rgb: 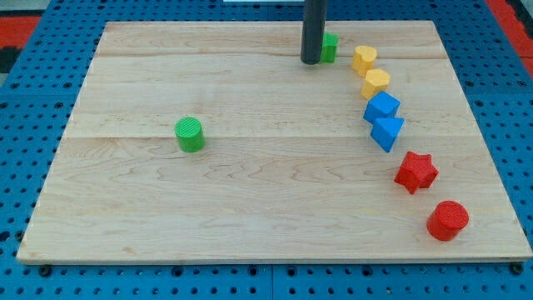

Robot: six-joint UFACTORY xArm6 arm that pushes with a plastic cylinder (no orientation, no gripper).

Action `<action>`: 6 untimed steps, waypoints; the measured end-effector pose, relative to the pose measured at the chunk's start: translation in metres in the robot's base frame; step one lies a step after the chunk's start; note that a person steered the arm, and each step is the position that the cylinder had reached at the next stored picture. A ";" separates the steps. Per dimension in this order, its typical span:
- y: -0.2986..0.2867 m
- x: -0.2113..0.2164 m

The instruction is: Push the green star into the heart

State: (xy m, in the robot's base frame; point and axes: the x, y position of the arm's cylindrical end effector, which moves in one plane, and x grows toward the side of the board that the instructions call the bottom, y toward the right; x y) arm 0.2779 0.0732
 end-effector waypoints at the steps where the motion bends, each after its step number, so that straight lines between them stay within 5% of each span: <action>1: -0.015 -0.017; 2: -0.049 -0.046; 3: 0.007 -0.045; 6: 0.052 -0.033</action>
